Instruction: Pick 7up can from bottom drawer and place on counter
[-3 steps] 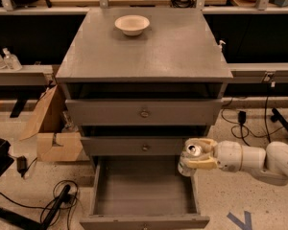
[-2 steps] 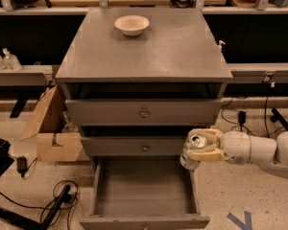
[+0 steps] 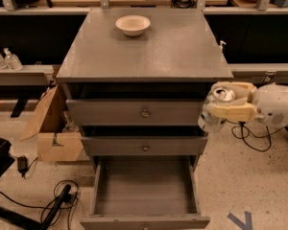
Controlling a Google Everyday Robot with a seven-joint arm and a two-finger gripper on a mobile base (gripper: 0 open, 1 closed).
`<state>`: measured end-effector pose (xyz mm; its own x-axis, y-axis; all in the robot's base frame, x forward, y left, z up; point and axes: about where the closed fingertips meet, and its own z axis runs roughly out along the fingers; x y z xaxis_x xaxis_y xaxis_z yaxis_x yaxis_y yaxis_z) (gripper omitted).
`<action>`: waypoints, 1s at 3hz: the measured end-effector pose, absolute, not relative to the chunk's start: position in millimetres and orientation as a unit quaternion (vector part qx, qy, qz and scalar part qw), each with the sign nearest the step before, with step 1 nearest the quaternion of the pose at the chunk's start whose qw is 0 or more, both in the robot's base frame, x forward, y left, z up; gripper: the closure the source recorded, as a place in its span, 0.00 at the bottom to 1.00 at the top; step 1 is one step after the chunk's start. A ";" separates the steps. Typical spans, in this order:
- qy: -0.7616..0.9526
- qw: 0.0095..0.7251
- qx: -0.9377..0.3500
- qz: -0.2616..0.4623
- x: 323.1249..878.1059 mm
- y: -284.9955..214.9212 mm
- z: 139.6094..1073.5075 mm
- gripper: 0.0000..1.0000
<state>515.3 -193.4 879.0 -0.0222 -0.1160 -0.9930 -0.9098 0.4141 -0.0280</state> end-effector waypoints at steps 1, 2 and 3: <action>0.639 0.570 -0.409 0.315 550.8 -197.8 950.8 1.00; 0.647 0.566 -0.415 0.298 603.5 -185.6 996.8 1.00; 0.648 0.570 -0.416 0.286 657.5 -174.0 1022.9 1.00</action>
Offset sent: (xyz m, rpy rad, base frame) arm 0.1677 0.0190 0.2101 -0.1229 -0.0977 -0.1071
